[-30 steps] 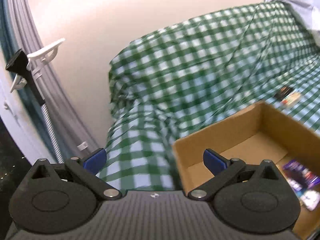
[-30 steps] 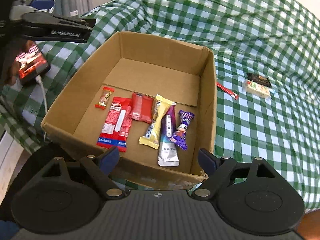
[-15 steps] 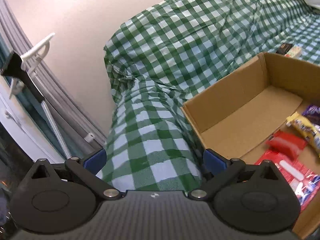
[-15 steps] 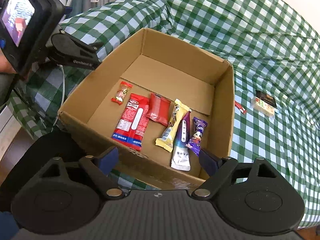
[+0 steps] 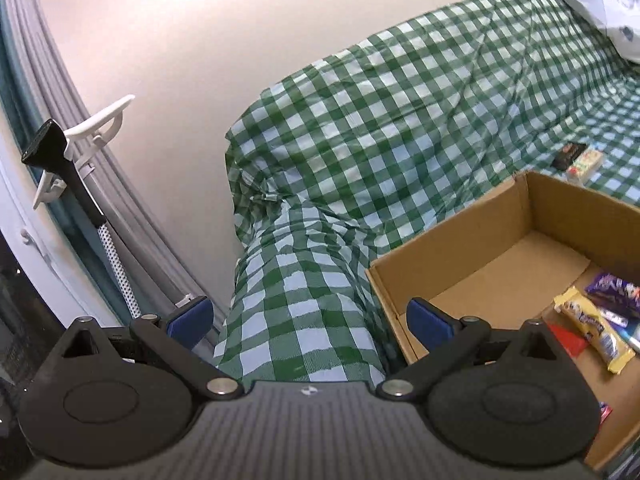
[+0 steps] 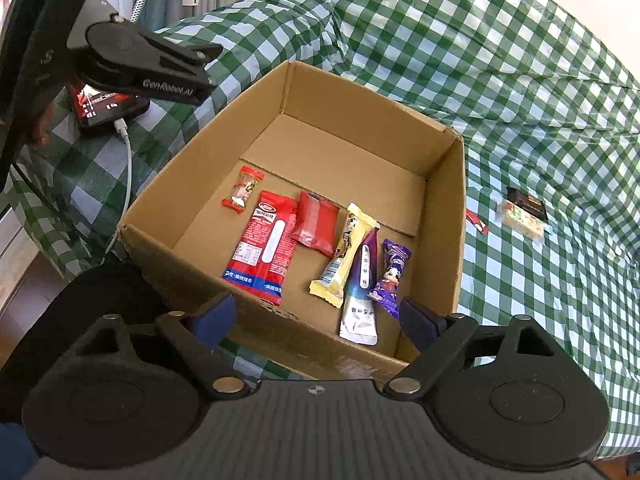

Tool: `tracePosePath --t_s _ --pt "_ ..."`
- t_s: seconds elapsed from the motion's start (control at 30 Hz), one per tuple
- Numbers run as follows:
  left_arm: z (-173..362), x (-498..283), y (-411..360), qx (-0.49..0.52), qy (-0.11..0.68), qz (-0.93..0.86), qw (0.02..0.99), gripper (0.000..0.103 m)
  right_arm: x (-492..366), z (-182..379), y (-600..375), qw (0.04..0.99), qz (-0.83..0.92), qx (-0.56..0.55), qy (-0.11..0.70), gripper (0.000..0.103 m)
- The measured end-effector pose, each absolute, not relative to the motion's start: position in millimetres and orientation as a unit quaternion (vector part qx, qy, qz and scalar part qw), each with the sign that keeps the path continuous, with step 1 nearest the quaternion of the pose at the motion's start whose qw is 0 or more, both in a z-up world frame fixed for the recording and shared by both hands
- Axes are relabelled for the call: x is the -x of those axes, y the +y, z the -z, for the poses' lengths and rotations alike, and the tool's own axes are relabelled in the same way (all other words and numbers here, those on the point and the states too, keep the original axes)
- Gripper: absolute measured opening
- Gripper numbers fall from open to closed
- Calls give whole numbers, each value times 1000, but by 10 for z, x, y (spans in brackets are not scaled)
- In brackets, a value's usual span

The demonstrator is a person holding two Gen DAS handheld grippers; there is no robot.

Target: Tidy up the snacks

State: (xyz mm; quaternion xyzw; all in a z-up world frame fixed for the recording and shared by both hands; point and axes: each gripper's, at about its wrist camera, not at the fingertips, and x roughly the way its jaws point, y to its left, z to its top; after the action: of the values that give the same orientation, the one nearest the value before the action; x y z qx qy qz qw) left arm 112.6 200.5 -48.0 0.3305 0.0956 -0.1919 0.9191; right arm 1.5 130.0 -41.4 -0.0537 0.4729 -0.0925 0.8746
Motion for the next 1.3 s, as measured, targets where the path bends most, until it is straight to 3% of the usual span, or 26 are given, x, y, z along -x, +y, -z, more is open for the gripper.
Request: tracePosePath --t_s 0.5,0.87,1.3 --pt "802 -980 1856 -376 107 202 898 103 -24 457 1333 870 90 59 482 90" --pt "951 -1190 1967 -369 174 198 891 103 -22 466 1346 870 85 60 482 90" --pt "371 -517 1845 -282 179 258 906 103 101 293 1288 884 91 44 456 90"
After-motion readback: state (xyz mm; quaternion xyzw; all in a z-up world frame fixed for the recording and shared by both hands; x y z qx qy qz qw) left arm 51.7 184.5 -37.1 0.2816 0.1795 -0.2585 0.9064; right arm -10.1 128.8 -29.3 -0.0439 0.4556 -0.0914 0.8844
